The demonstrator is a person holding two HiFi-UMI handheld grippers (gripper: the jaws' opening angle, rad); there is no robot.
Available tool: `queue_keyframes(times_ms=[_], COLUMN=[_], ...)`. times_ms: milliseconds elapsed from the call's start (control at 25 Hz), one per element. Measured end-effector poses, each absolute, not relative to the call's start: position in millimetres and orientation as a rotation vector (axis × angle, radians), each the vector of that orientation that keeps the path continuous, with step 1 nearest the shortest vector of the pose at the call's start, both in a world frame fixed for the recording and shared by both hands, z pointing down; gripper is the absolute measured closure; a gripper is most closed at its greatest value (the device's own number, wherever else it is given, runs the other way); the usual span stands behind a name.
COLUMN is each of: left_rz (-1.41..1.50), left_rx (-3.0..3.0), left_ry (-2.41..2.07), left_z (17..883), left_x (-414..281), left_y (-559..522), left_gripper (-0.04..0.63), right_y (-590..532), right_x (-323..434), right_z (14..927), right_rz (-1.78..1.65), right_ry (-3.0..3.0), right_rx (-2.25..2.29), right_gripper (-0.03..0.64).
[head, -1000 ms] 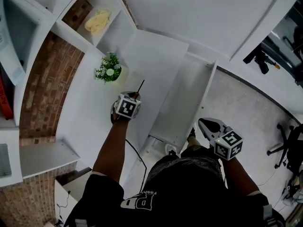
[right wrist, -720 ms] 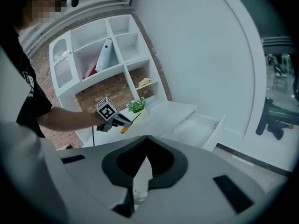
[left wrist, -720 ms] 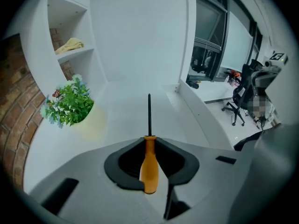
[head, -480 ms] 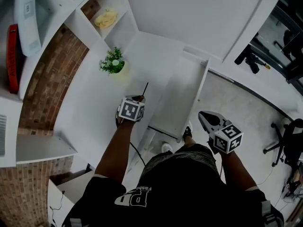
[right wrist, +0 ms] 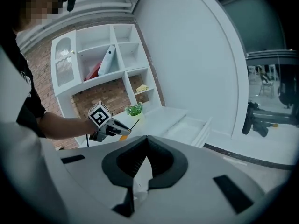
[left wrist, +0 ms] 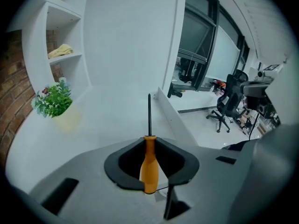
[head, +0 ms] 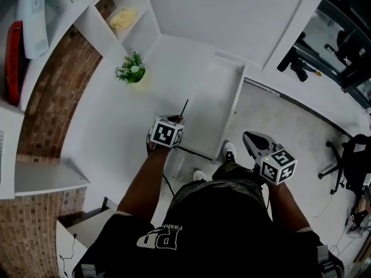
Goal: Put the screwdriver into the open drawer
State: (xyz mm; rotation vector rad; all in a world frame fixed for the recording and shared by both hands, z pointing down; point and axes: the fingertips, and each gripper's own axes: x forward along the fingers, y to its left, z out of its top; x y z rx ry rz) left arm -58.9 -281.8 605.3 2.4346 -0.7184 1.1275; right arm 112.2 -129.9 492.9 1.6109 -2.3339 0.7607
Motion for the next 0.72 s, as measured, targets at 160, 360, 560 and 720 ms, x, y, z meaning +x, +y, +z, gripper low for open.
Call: queue_keyframes(times_ms=[160,360,560,720], left_rz=[1.143,1.189,1.217,1.258], left_rx=[2.426,2.382,2.348,2.315], left_ry=[-0.678,-0.667,-0.722,-0.745], left_z=[614.9,635.7,653.2,676.5], left_x=[-35.5,-10.2,15.5,30.4], left_y=[-270.2,-268.9,-281.9,-289.7], left_gripper=[0.515,0.515,0.515,0.514], right_y=[-130.5,-138.0,-146.4,-153.4], right_x=[124.3,143.4,177.0,196.6], right_z=[500.0,505.5,513.4,525.0], right_rz=[0.779,0.790,0.831,0.874], right_ry=[-2.329,-2.326,-2.310,-2.297], right_rx=[1.606,1.551,1.517,1.486], right_gripper=[0.614,0.614,0.614,0.614])
